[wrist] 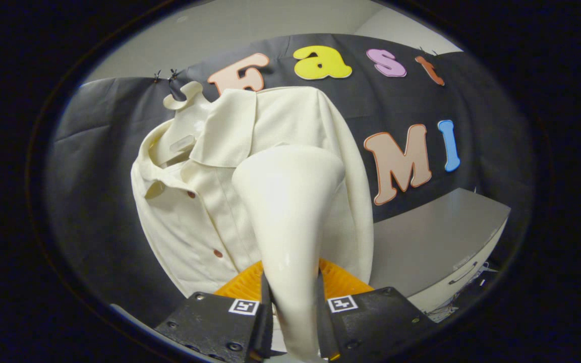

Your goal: Iron the clothes twice with a garment steamer, once on the left side and once on the right side.

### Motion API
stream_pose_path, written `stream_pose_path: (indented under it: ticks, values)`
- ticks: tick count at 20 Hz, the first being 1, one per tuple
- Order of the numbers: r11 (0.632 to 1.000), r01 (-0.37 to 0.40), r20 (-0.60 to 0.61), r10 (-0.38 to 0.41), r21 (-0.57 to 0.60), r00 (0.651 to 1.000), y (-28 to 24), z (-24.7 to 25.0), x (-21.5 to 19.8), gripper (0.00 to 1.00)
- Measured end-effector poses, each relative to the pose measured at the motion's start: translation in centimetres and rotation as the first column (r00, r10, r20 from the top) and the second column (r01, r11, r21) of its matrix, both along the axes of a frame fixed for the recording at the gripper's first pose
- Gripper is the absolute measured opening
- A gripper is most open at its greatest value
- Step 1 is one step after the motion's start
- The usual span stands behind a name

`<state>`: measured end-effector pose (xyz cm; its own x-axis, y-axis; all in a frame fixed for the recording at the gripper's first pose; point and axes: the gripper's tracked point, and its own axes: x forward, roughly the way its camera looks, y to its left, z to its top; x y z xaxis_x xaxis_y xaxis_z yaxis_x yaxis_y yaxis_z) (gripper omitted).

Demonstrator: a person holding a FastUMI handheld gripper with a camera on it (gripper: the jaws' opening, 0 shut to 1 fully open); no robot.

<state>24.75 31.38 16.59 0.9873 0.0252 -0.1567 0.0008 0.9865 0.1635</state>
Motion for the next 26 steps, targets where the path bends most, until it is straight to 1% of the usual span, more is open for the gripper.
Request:
stream_pose_path:
  ticks: [5, 11, 16, 20, 26]
  values:
    - [0.998, 0.01, -0.012, -0.011, -0.057, 1.0, 0.3, -1.8, 0.7, 0.35]
    - [0.997, 0.001, -0.078, -0.007, -0.082, 0.997, 0.5, -5.4, 1.9, 0.35]
    - [0.994, -0.008, -0.145, -0.007, -0.106, 0.989, 0.3, -9.4, 1.6, 0.36]
    - [0.993, -0.014, -0.211, -0.012, -0.121, 0.977, 0.0, -13.4, 1.5, 0.36]
    - [0.992, -0.036, -0.318, -0.005, -0.124, 0.948, -0.8, -19.2, 1.4, 0.36]
